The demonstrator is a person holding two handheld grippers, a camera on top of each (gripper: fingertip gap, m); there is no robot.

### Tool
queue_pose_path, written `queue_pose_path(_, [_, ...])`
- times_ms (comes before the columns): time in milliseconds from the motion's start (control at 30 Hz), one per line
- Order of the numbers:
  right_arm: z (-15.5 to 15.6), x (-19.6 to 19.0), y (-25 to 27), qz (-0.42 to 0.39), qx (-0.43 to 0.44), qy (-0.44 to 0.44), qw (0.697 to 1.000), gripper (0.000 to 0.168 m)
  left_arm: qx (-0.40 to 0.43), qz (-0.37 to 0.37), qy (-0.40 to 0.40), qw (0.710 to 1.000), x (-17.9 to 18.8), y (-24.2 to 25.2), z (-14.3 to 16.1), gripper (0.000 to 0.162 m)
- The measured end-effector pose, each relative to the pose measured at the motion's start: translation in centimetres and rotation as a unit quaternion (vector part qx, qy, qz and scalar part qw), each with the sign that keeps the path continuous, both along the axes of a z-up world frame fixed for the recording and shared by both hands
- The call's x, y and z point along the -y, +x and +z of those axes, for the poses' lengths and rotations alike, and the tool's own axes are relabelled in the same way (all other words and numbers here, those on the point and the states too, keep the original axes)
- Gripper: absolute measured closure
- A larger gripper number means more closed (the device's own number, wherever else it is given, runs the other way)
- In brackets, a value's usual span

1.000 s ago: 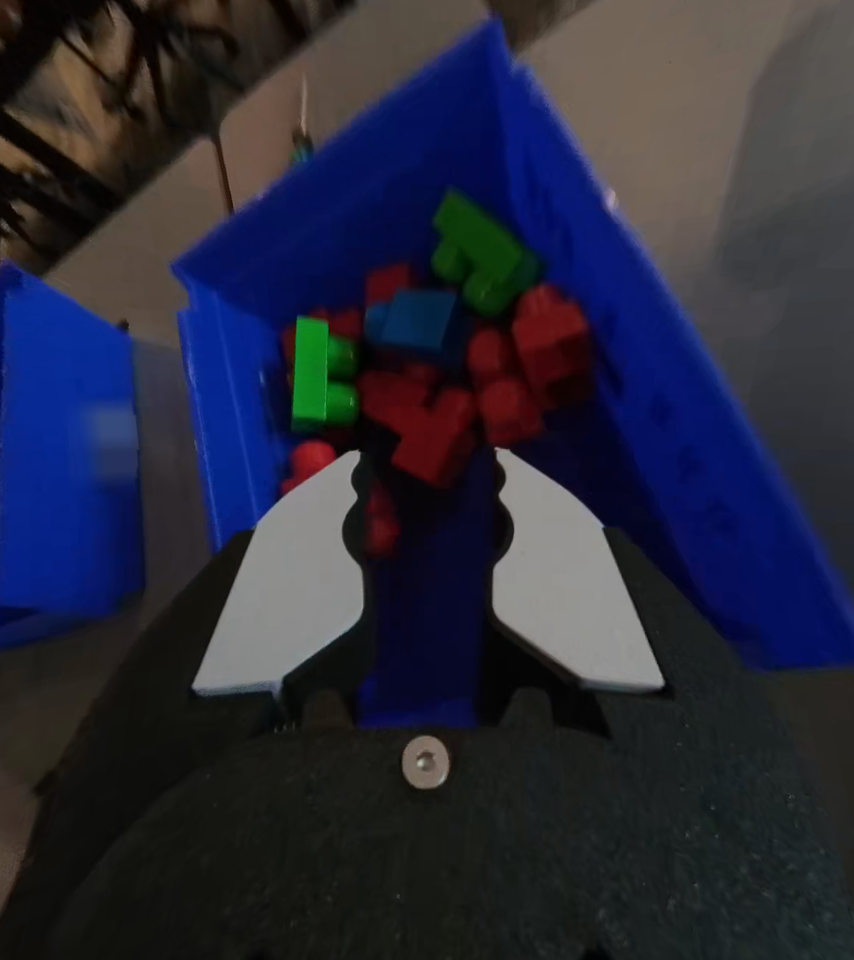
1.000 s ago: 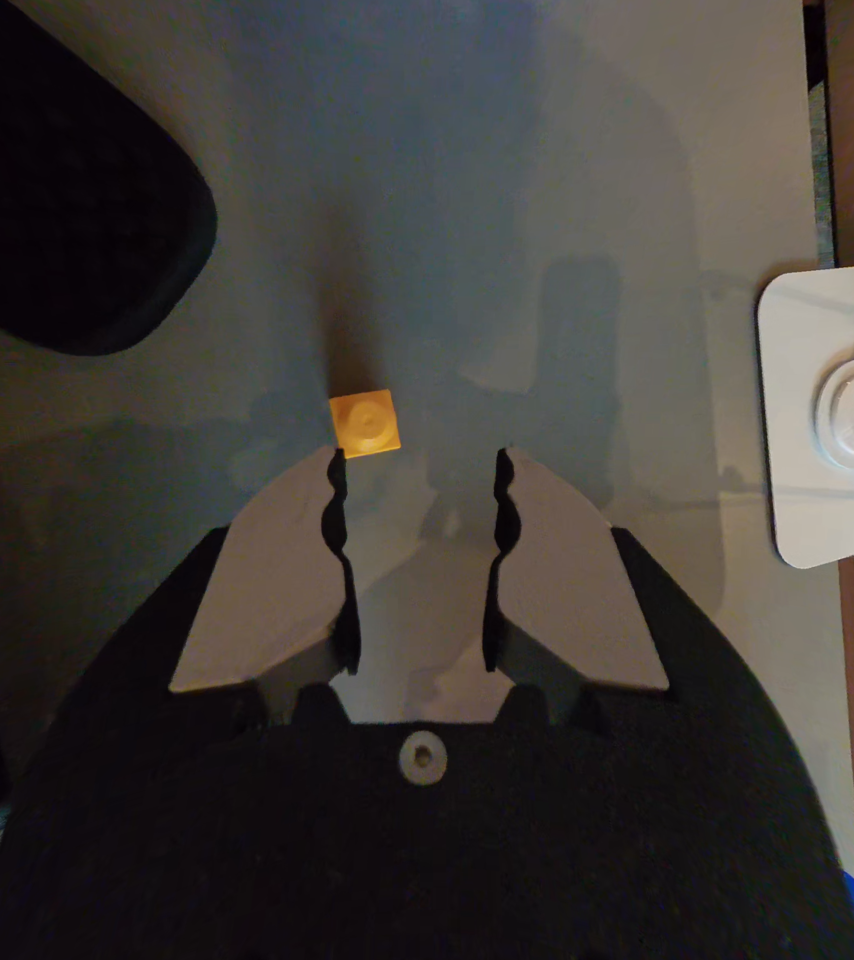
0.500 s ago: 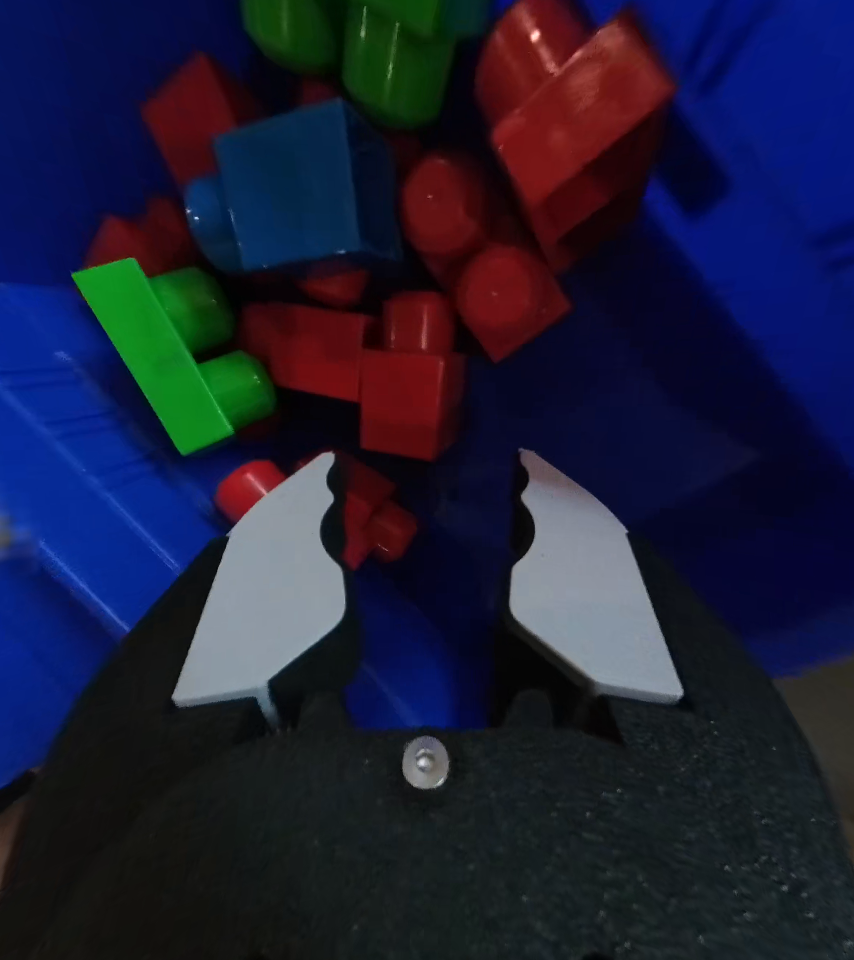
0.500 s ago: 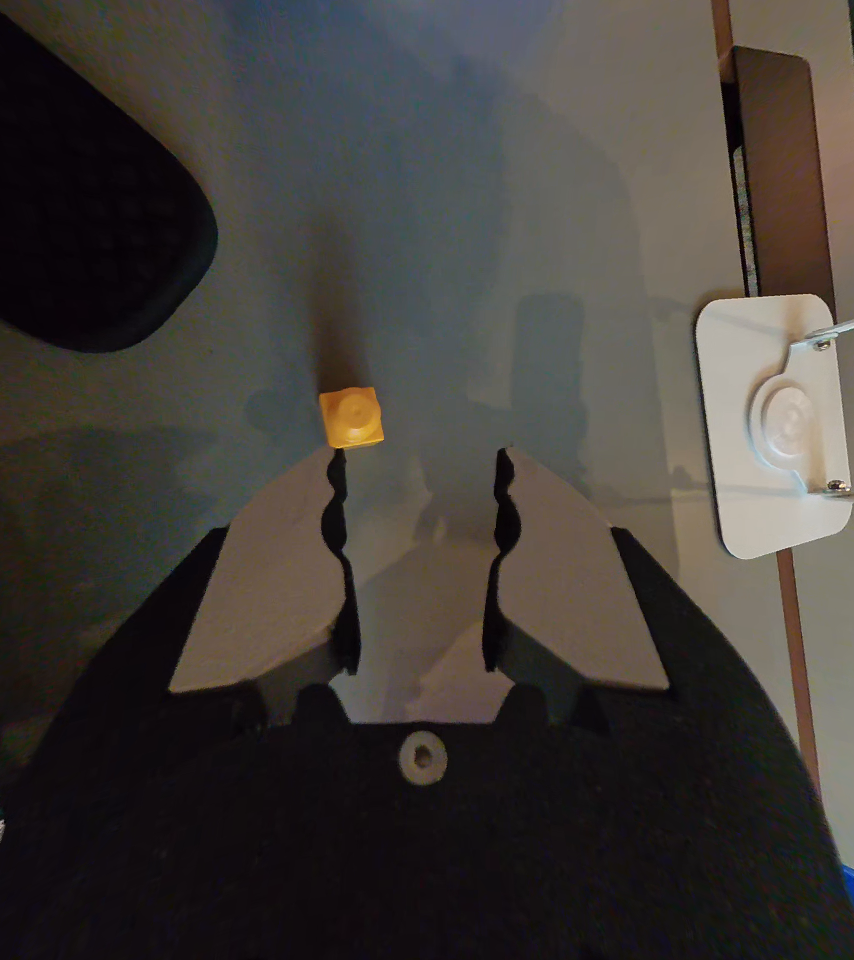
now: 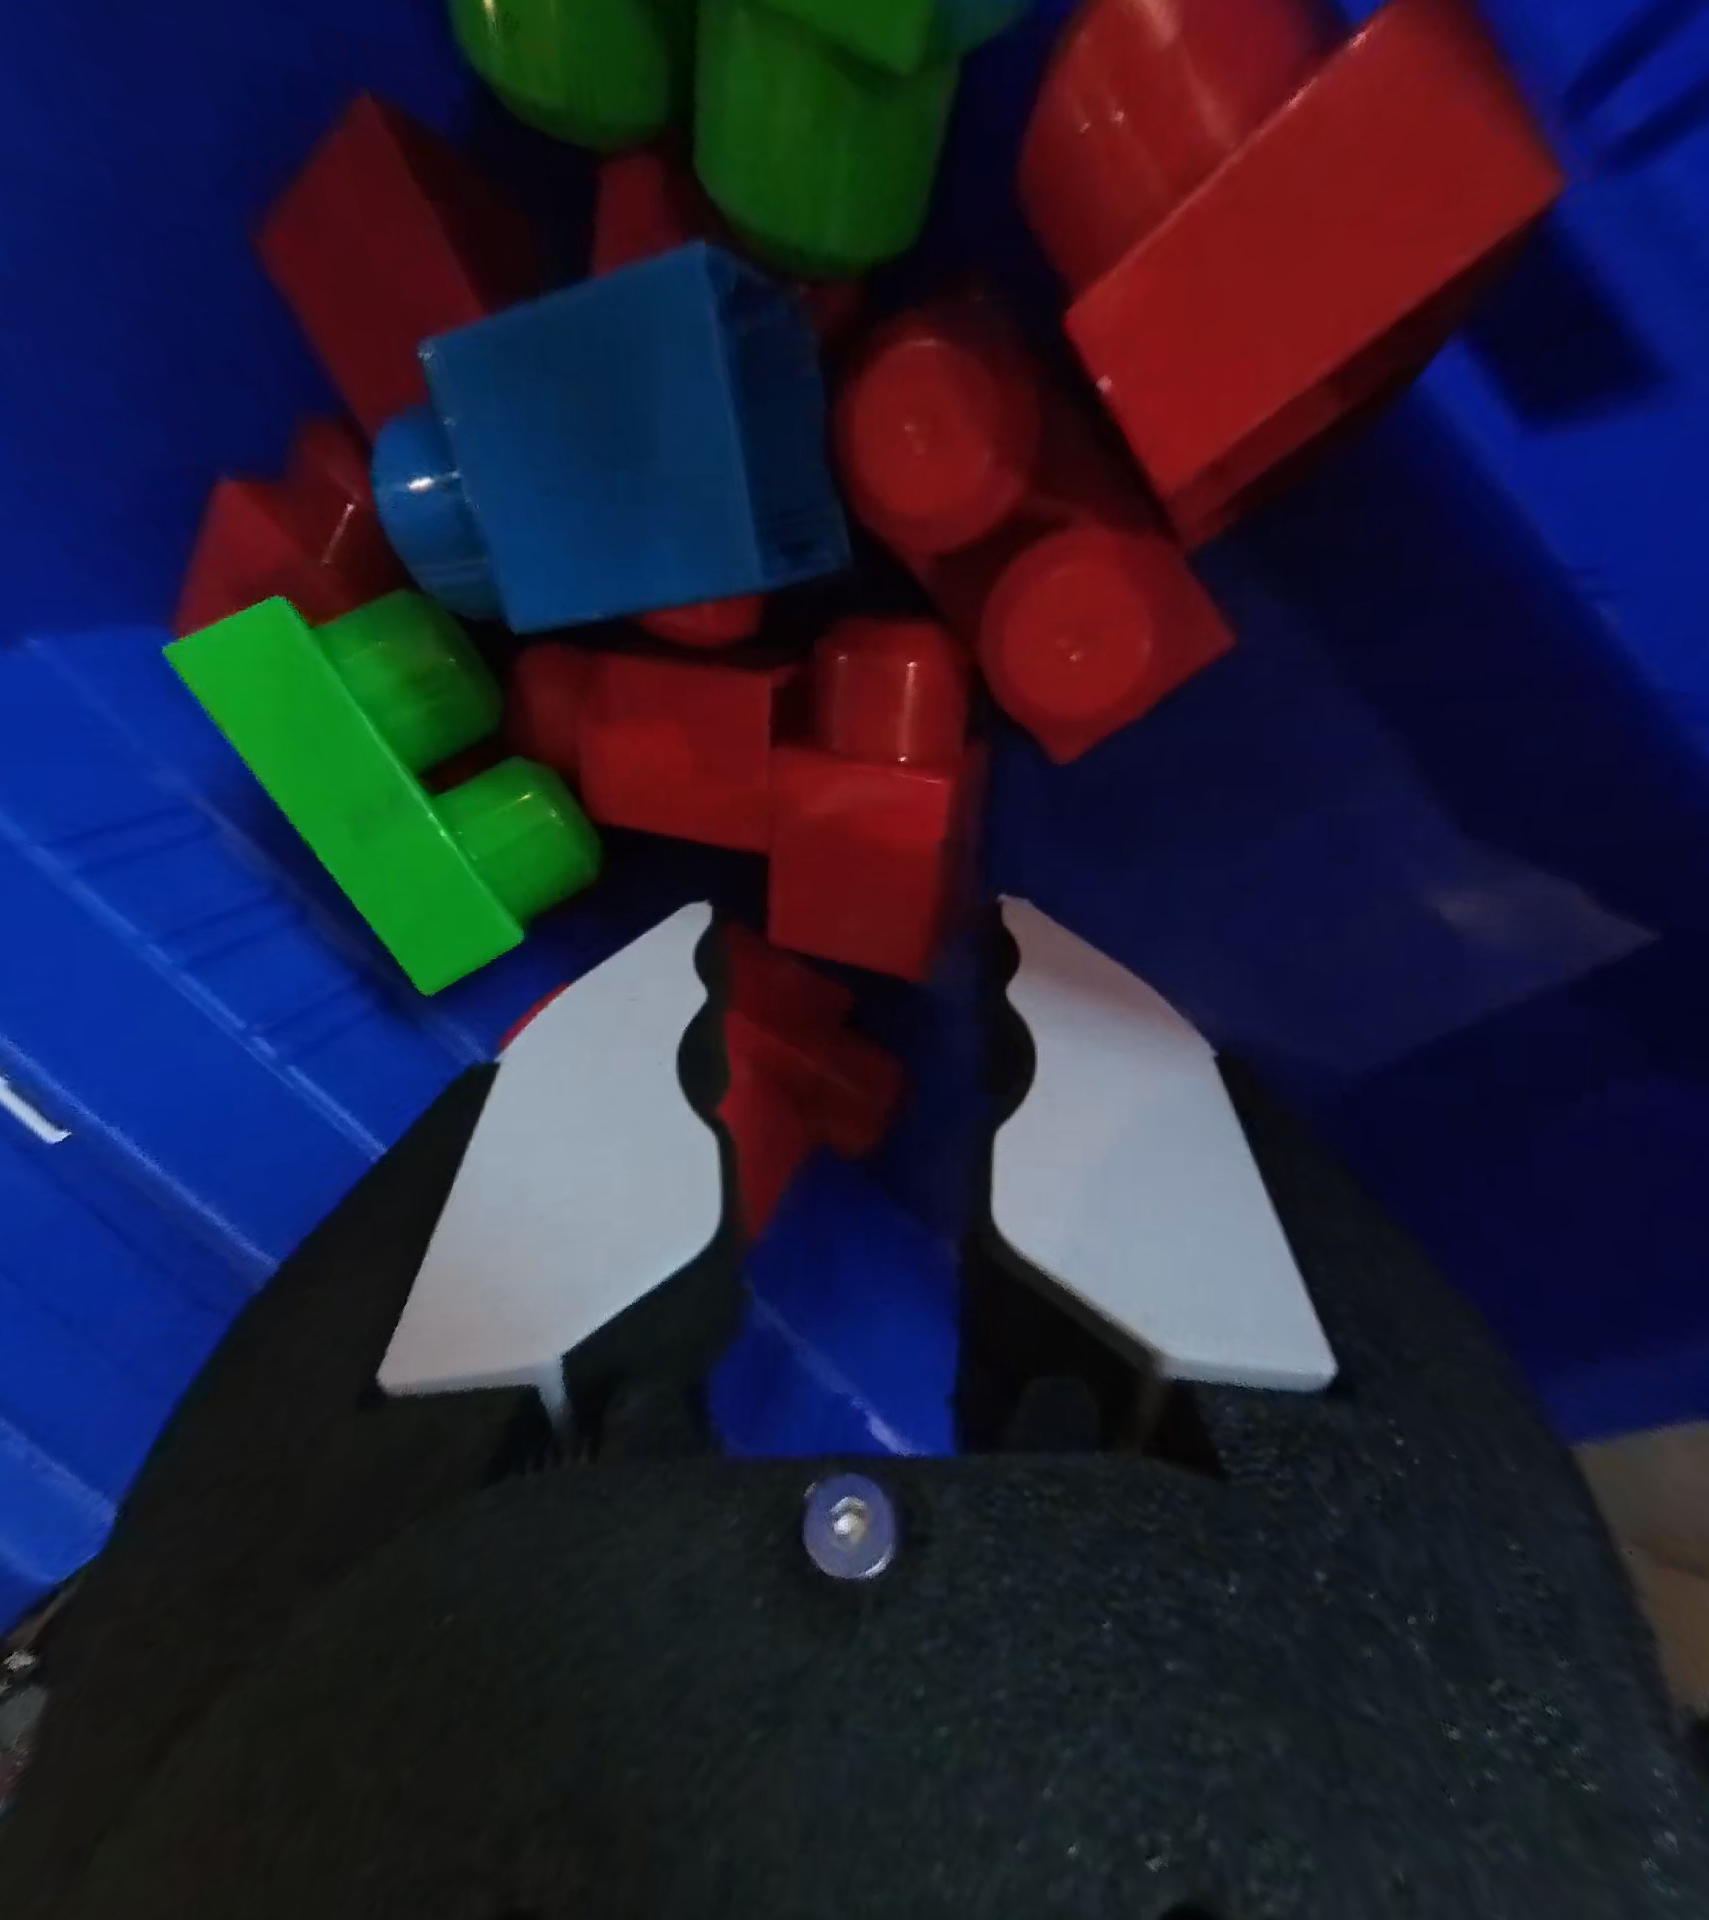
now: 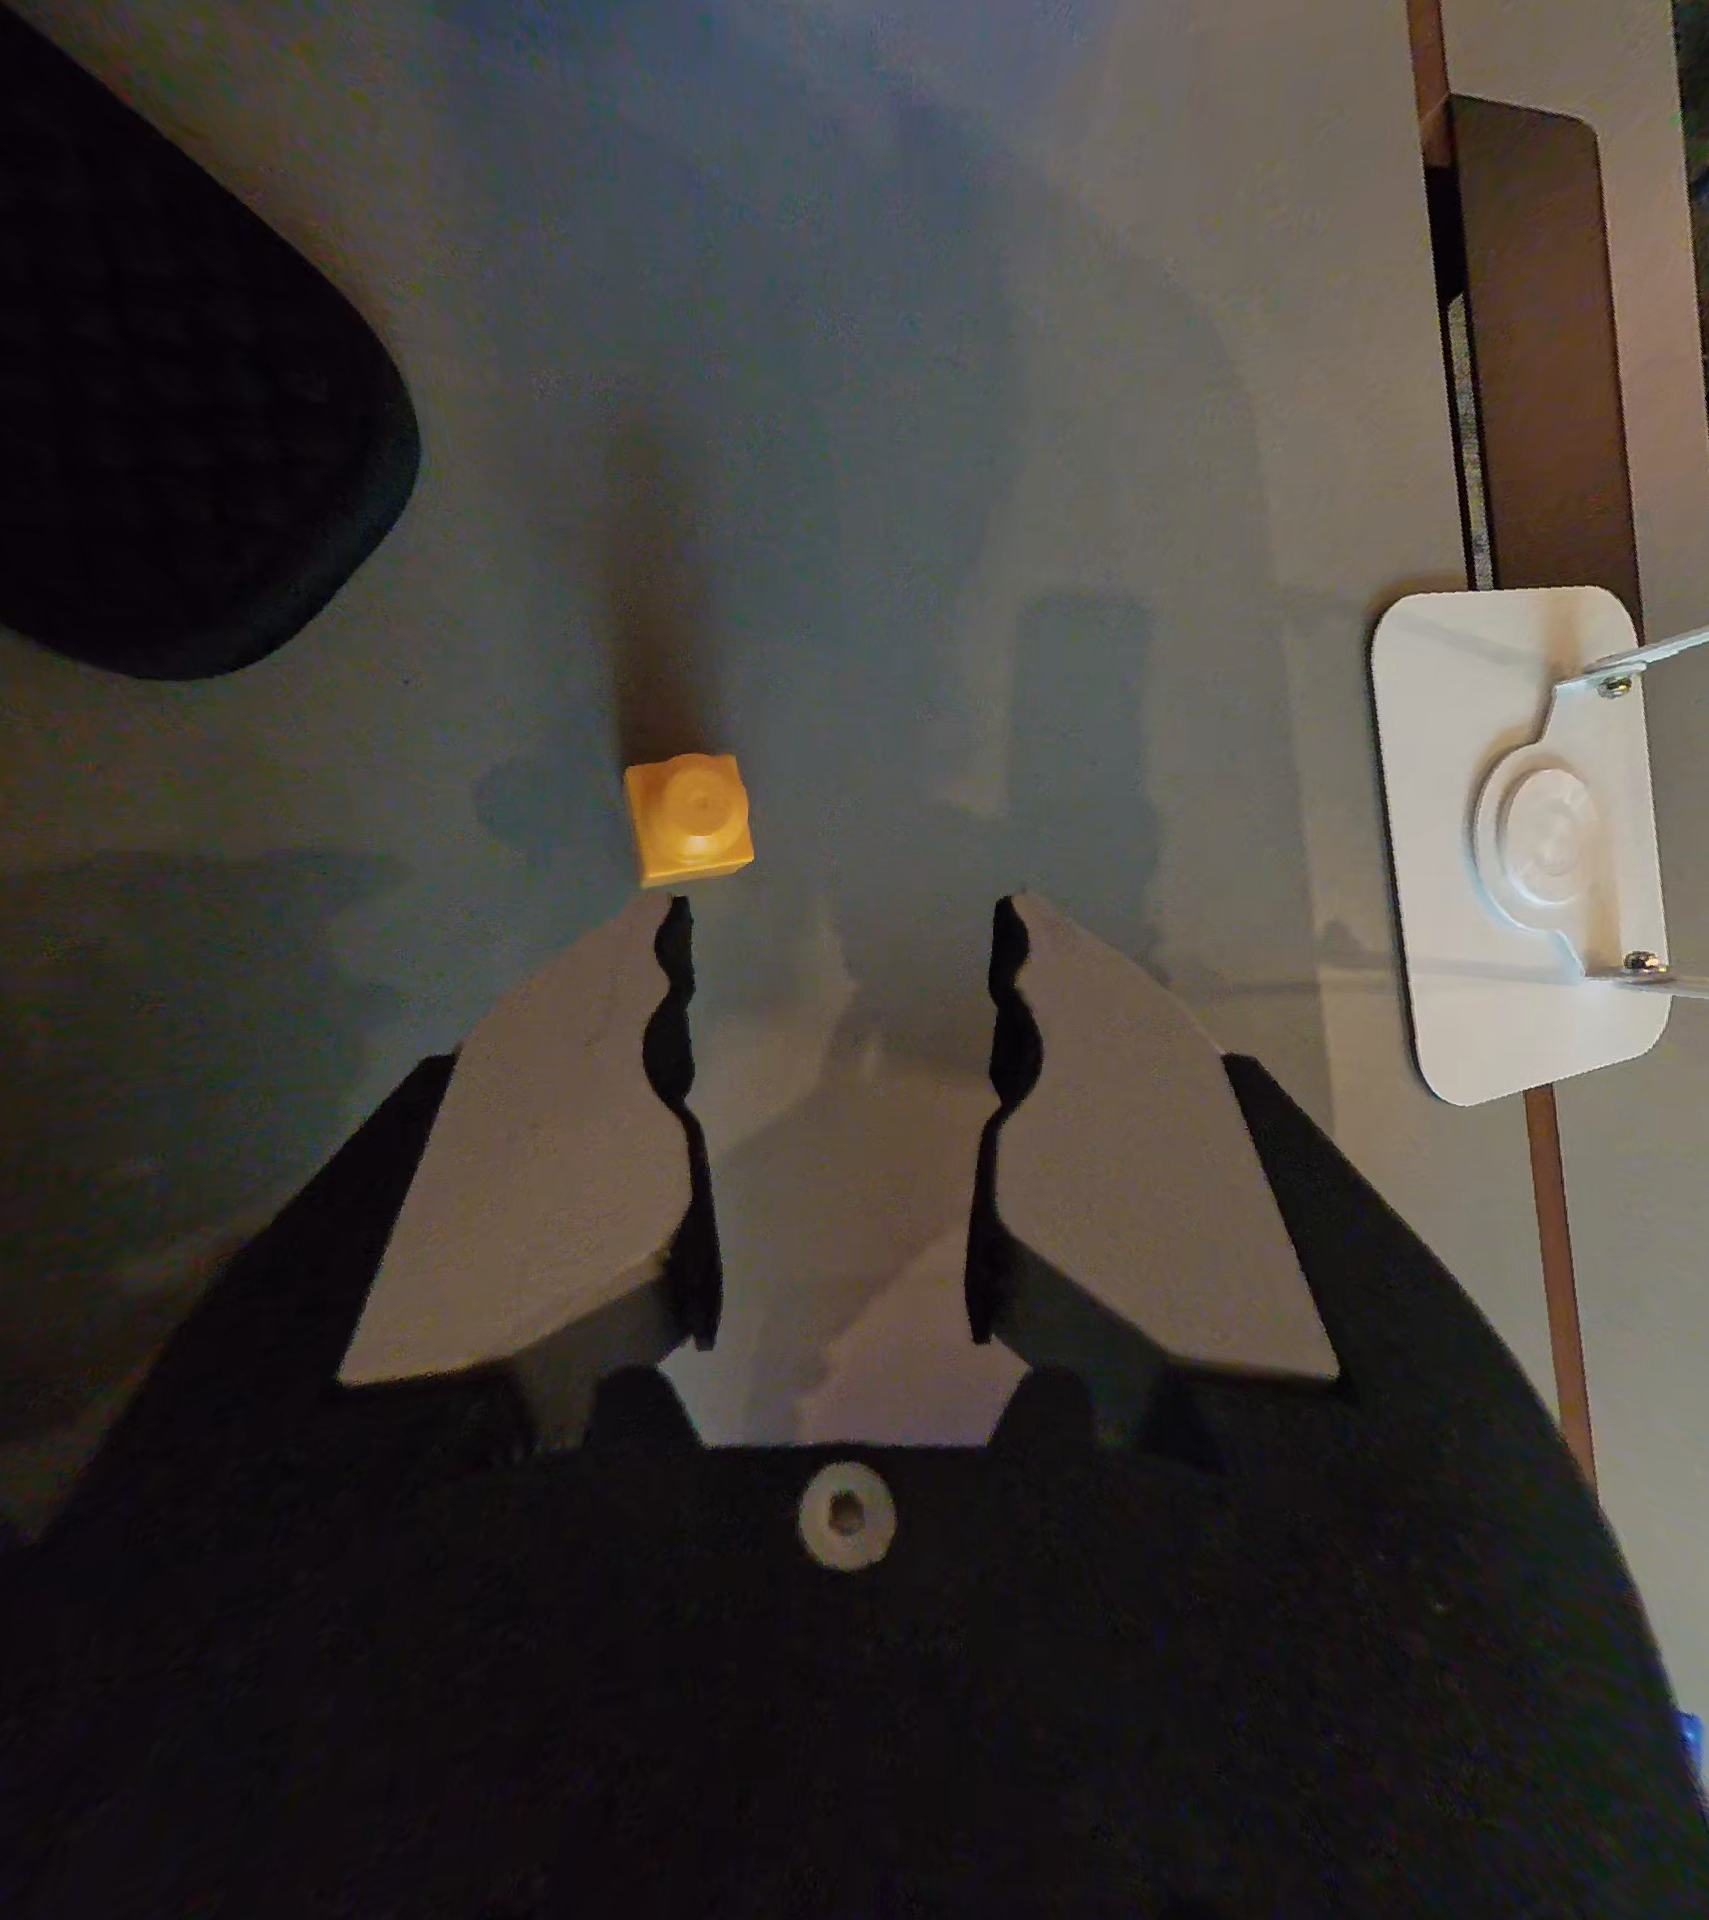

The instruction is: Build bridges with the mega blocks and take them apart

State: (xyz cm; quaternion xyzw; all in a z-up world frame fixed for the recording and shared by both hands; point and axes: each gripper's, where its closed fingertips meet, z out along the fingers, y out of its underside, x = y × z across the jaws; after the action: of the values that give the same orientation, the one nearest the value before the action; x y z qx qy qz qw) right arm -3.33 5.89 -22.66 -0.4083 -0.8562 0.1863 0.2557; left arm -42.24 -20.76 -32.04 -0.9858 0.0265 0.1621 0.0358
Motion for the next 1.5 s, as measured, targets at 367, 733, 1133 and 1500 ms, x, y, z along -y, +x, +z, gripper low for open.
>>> queue_pose_path(367, [0.4, 0.3, 0.3, 0.01, -0.007, 0.006, 1.0, 0.113, 0.018, -0.01, -0.057, 0.998, 0.1, 0.0, -1.7, 0.123])
queue_pose_path(733, [0.9, 0.7, 0.2, 0.022, -0.021, -0.003, 1.0, 0.114, -0.006, 0.002, 0.026, 1.0, 0.8, 1.3, 2.5, 0.125])
queue_pose_path(1133, [3.8, 3.1, -0.3, 0.08, -0.081, -0.053, 0.992, 0.115, 0.045, -0.257, 0.369, 0.892, -11.5, 17.7, 15.5, 0.125])
queue_pose_path(1500, [8.7, 4.8, -3.0, 0.113, -0.2, -0.072, 0.971, 0.114, 0.148, -0.442, 0.407, 0.786, -19.8, 32.8, 15.9, 0.125])
